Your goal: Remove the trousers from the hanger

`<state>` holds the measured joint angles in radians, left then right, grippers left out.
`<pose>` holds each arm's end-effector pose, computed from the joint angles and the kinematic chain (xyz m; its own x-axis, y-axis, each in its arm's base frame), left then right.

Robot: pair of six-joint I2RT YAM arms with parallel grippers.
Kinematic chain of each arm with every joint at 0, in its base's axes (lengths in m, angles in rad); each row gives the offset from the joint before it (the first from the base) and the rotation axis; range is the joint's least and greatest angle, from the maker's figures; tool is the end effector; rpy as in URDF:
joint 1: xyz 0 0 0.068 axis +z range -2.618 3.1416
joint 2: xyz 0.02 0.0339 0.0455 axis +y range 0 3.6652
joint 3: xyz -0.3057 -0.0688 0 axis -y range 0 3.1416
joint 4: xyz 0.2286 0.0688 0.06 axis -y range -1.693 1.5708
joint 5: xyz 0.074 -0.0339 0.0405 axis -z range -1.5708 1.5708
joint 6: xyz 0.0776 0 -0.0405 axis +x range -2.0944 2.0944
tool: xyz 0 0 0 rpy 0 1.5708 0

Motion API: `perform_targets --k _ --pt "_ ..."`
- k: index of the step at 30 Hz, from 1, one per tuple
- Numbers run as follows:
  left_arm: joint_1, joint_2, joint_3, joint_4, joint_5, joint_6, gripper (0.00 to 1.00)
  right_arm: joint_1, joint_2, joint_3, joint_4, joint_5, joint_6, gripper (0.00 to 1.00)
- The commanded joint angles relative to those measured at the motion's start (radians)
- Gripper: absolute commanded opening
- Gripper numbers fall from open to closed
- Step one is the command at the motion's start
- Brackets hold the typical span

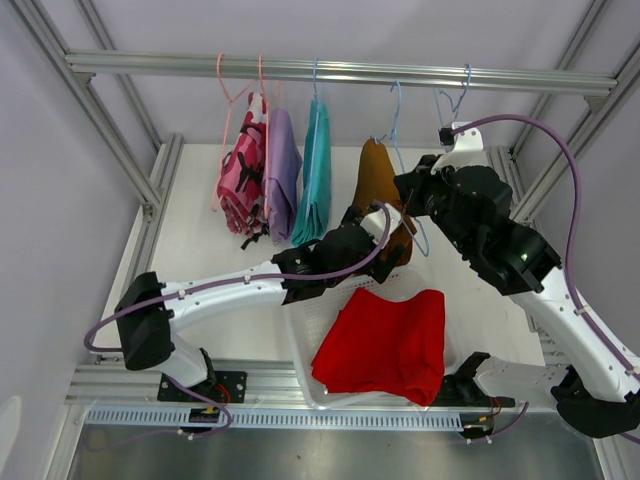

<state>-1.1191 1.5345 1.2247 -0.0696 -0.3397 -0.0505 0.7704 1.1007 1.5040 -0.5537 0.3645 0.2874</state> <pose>0.1898 -0.3321 0.3519 -0.1975 0.2980 -0.9339 0.7041 0.7060 0.0764 0.1722 0.1285 0.5090 -0.2159 0.1596 -0.9633 -0.3509 0.9080 0.2290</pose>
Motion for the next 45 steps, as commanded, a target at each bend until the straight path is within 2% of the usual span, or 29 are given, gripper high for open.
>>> perform_targets --k 1,9,16,22,29,36,45 --pt "-0.025 0.021 -0.002 0.048 -0.054 0.049 0.96 0.010 -0.061 0.074 0.140 -0.013 0.006 0.00" --pt "-0.039 0.082 -0.001 0.059 -0.104 0.121 0.91 0.010 -0.087 0.061 0.132 -0.018 0.010 0.00" --pt "-0.039 0.116 -0.007 0.060 -0.140 0.169 0.81 0.010 -0.105 0.056 0.117 -0.007 -0.004 0.00" --pt "-0.039 0.124 -0.016 0.062 -0.171 0.186 0.78 0.010 -0.114 0.041 0.110 -0.010 0.001 0.00" --pt "-0.028 0.118 -0.017 0.181 -0.240 0.189 0.72 0.009 -0.148 -0.019 0.123 -0.038 0.053 0.00" --pt "-0.015 0.102 -0.014 0.261 -0.265 0.135 0.72 0.009 -0.196 -0.100 0.130 -0.061 0.104 0.00" --pt "-0.002 0.104 0.030 0.292 -0.210 -0.009 0.73 0.009 -0.252 -0.194 0.150 -0.091 0.154 0.00"
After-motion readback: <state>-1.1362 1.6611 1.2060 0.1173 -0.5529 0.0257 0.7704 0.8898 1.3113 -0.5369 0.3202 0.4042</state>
